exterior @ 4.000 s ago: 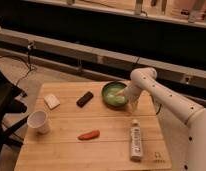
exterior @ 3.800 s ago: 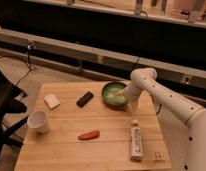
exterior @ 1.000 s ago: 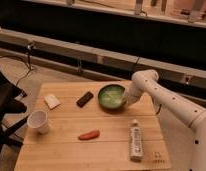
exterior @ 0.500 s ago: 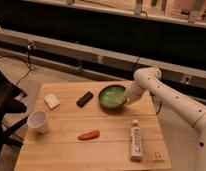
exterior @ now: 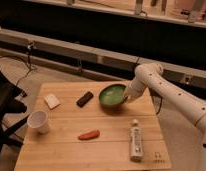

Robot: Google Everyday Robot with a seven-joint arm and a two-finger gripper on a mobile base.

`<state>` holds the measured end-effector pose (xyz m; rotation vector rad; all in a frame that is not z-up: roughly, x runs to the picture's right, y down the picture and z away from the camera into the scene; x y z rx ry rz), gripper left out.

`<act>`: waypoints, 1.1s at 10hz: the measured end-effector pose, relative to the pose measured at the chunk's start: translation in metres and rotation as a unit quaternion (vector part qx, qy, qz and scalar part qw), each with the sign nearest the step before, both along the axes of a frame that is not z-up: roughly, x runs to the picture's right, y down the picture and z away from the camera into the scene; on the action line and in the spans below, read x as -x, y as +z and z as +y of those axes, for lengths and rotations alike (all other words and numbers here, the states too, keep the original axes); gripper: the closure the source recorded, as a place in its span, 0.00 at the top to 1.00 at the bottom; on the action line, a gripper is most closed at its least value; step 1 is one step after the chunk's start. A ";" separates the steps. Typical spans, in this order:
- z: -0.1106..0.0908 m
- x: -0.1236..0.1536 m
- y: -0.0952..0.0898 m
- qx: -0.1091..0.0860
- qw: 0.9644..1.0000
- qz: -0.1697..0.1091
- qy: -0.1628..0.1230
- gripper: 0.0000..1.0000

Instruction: Pick up the ceramic bowl

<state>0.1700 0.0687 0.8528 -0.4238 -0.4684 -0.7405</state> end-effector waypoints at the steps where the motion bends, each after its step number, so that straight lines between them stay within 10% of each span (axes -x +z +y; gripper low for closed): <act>1: -0.001 0.001 -0.001 0.000 1.000 -0.002 -0.002 0.00; 11: -0.018 0.000 -0.022 0.000 1.000 -0.007 -0.008 0.00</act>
